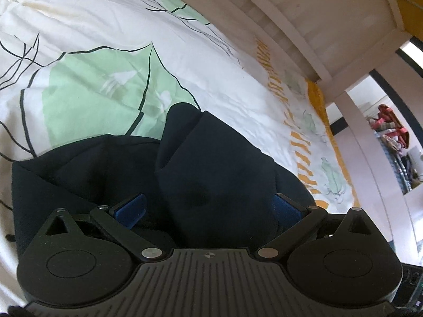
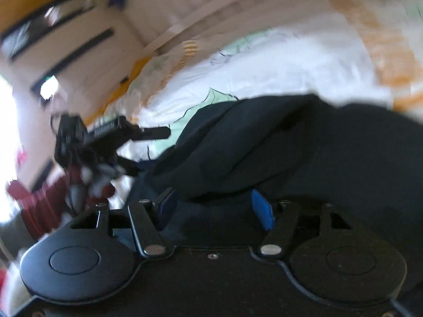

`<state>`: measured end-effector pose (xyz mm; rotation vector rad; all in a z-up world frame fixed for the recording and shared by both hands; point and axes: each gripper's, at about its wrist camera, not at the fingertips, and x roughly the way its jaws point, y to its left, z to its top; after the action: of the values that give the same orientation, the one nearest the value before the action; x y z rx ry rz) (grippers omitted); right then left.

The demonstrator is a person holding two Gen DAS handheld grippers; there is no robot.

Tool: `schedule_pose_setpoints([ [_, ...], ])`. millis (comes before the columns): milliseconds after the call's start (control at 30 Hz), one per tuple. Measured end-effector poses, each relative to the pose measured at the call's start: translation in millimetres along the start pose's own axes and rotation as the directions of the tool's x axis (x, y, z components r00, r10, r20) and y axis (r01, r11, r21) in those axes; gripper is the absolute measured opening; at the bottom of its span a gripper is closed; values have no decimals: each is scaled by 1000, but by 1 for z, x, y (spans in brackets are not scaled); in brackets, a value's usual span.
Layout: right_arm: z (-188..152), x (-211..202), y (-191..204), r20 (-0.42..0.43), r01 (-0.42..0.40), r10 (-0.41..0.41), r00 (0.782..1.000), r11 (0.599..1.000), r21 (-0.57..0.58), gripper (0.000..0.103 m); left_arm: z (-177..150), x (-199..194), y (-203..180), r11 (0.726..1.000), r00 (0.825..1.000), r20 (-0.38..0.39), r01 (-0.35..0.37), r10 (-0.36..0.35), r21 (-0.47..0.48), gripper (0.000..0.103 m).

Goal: Fold large clothes
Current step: 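Lift the held hood end with both grippers and fold it toward the hem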

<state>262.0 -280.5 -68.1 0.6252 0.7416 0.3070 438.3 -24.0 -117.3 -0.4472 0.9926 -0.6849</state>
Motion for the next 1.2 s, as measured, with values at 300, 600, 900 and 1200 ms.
schedule_pose_setpoints([
  [300, 24, 25, -10, 59, 88, -97, 994, 986, 140, 61, -1, -6, -4, 1000, 1000, 7, -7, 7, 26, 102],
  [600, 24, 16, -41, 65, 201, -201, 977, 980, 12, 22, -5, 1, -10, 999, 1000, -8, -5, 6, 41, 102],
  [900, 16, 19, -51, 67, 156, -164, 984, 982, 110, 41, -9, 14, -14, 1000, 1000, 5, -9, 9, -13, 22],
  [1200, 36, -7, -22, 148, 128, -128, 981, 992, 8, 24, -11, -41, -77, 988, 989, 146, 1, -23, 153, 4],
])
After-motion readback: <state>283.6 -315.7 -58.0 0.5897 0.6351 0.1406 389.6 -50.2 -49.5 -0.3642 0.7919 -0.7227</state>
